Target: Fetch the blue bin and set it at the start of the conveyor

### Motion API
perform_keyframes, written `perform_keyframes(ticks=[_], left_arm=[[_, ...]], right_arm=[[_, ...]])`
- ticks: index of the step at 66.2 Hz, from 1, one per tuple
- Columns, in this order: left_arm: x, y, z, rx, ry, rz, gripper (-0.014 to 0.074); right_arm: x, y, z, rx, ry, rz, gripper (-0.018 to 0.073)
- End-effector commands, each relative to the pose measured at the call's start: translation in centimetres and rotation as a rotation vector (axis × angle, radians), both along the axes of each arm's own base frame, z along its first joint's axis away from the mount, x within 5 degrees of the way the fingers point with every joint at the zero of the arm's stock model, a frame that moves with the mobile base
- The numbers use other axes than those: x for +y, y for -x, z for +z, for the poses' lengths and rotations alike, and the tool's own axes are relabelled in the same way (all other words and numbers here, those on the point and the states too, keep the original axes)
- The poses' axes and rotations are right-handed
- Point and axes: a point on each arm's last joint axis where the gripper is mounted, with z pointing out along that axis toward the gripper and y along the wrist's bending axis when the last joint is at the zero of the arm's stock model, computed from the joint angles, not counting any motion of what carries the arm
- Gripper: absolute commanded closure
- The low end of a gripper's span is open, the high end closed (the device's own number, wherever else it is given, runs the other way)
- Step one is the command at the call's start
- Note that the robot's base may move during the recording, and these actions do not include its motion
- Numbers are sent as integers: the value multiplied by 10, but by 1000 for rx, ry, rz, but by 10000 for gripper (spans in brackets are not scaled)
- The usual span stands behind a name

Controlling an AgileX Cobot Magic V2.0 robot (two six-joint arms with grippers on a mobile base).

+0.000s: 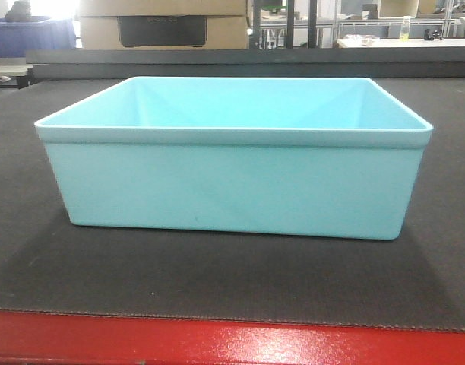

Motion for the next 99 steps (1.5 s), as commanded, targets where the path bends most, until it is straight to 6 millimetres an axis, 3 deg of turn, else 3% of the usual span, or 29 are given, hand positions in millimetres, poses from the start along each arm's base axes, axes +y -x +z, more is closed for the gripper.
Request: perform_keyframes(ticks=[1, 33, 38, 50, 70, 99], left_arm=[[0, 1, 1, -24, 1, 1, 707], [0, 3, 2, -31, 39, -2, 707], [-1, 3, -3, -13, -21, 23, 707], [1, 0, -34, -18, -120, 135, 707], [5, -16, -130, 24, -79, 198, 707], [5, -16, -133, 46, -84, 196, 707]], right_arm=[[0, 1, 2, -31, 14, -8, 721], [0, 1, 2, -31, 14, -8, 721], [0, 1, 2, -31, 14, -8, 721], [0, 1, 2, -31, 14, -8, 721], [0, 1, 2, -31, 14, -8, 721], [0, 1, 2, -34, 14, -8, 721]])
